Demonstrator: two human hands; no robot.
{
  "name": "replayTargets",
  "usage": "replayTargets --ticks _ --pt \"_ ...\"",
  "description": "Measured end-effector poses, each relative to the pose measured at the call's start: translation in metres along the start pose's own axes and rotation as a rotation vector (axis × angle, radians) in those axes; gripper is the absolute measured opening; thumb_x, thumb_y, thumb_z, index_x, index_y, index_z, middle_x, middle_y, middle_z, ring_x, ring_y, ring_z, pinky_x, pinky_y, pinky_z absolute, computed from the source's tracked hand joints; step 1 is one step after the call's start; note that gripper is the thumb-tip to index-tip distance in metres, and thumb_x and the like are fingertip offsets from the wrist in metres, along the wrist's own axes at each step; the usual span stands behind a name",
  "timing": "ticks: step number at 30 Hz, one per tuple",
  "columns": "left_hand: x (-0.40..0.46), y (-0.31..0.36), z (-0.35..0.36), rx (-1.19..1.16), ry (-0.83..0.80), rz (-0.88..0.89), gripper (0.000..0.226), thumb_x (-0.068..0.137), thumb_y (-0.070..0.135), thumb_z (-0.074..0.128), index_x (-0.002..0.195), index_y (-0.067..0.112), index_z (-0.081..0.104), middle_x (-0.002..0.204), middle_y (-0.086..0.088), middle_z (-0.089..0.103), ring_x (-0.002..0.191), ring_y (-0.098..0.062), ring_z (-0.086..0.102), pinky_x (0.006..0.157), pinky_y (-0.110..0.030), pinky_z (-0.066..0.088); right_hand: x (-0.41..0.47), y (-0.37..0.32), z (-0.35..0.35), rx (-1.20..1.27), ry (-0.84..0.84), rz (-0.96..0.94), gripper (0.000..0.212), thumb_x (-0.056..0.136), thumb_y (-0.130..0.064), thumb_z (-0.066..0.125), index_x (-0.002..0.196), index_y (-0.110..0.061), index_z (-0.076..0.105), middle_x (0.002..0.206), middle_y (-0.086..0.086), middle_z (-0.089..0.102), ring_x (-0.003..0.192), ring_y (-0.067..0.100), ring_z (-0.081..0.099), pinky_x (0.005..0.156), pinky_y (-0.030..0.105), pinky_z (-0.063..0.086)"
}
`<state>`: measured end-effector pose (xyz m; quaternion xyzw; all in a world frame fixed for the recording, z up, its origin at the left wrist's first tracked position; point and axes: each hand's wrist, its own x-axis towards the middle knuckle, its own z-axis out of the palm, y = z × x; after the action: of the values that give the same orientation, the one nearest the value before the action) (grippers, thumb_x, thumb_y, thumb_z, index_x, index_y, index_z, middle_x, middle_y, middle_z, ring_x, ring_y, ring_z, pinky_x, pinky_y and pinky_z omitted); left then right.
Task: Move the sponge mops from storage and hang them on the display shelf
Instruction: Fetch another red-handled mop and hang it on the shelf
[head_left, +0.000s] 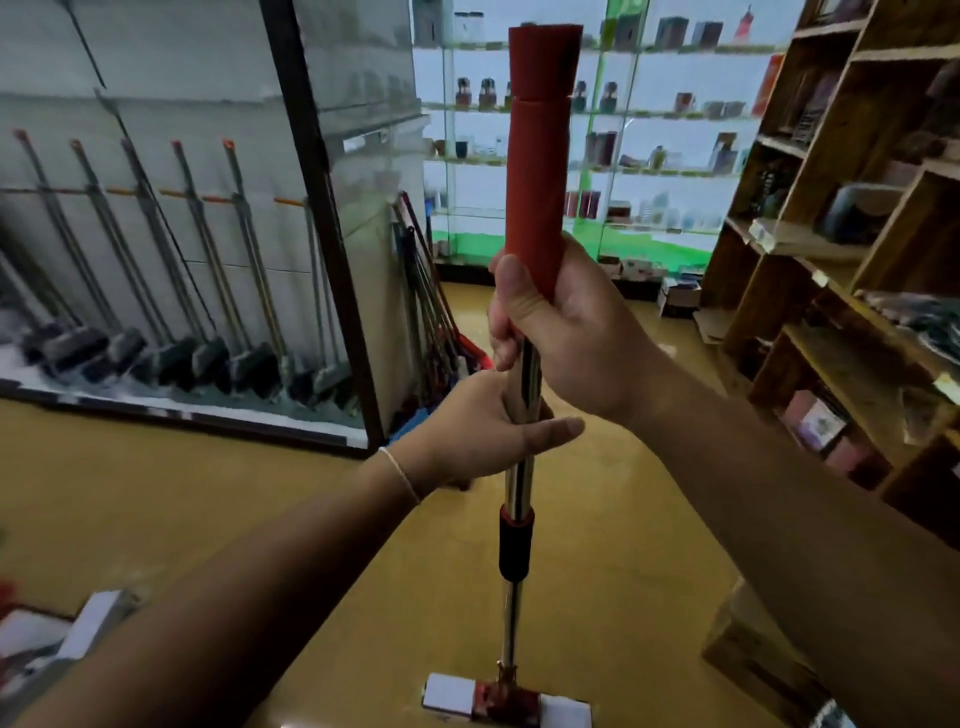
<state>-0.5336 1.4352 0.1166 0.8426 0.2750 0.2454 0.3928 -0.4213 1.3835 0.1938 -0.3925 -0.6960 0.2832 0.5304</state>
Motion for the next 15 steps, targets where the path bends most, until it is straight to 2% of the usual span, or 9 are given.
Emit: replayTargets --ticks 4,7,8,11,12,15 --pt "0.051 -0.04 -0.019 0.009 0.033 -0.067 0.05 0.088 0.044 0.066 0.082 -0.005 0.058 0.058 -0.002 0.046 0.049 -0.013 0.042 0.049 -0.025 0.039 0.054 0.051 -0.011 0.068 -0.066 0.013 0.024 0.102 -0.031 0.043 0.107 -0.007 0.042 0.072 0.008 0.05 0.06 0.019 0.053 0.061 0.036 0.051" --pt "0.091 -0.065 -0.034 0.028 0.073 -0.12 0.044 0.091 0.038 0.065 0.082 -0.005 0.06 0.062 -0.013 0.052 0.052 -0.016 0.047 0.052 -0.035 0.043 0.095 0.087 -0.021 0.146 -0.109 0.034 0.025 0.102 -0.028 0.045 0.11 -0.005 0.042 0.073 0.01 0.048 0.059 0.018 0.052 0.06 0.035 0.05" --pt "0.102 -0.072 -0.04 0.033 0.083 -0.137 0.041 0.092 0.035 0.064 0.082 -0.004 0.061 0.062 -0.013 0.055 0.053 -0.016 0.049 0.053 -0.034 0.044 0.108 0.098 -0.023 0.166 -0.119 0.034 0.026 0.101 -0.028 0.045 0.11 -0.004 0.042 0.072 0.009 0.048 0.059 0.018 0.051 0.06 0.034 0.05" --pt "0.13 -0.09 -0.058 0.009 0.127 -0.174 0.029 0.092 0.028 0.065 0.081 0.002 0.065 0.059 0.006 0.062 0.052 -0.003 0.057 0.053 -0.018 0.047 0.148 0.126 -0.024 0.221 -0.154 0.033 0.033 0.099 -0.03 0.047 0.11 0.001 0.042 0.069 0.005 0.048 0.058 0.021 0.049 0.057 0.034 0.048" --pt "0.137 -0.097 -0.066 -0.005 0.153 -0.197 0.027 0.092 0.028 0.066 0.083 0.003 0.067 0.062 0.007 0.066 0.055 -0.003 0.061 0.055 -0.019 0.051 0.161 0.133 -0.022 0.24 -0.171 0.034 0.033 0.098 -0.031 0.048 0.109 0.0 0.042 0.069 0.004 0.048 0.058 0.023 0.049 0.057 0.035 0.047" --pt "0.151 -0.114 -0.092 -0.034 0.208 -0.264 0.029 0.09 0.028 0.067 0.095 -0.001 0.068 0.082 -0.011 0.071 0.073 -0.021 0.07 0.067 -0.036 0.061 0.198 0.154 -0.012 0.27 -0.248 0.006 0.022 0.098 -0.033 0.049 0.106 -0.013 0.046 0.068 -0.001 0.051 0.059 0.023 0.051 0.059 0.037 0.049"
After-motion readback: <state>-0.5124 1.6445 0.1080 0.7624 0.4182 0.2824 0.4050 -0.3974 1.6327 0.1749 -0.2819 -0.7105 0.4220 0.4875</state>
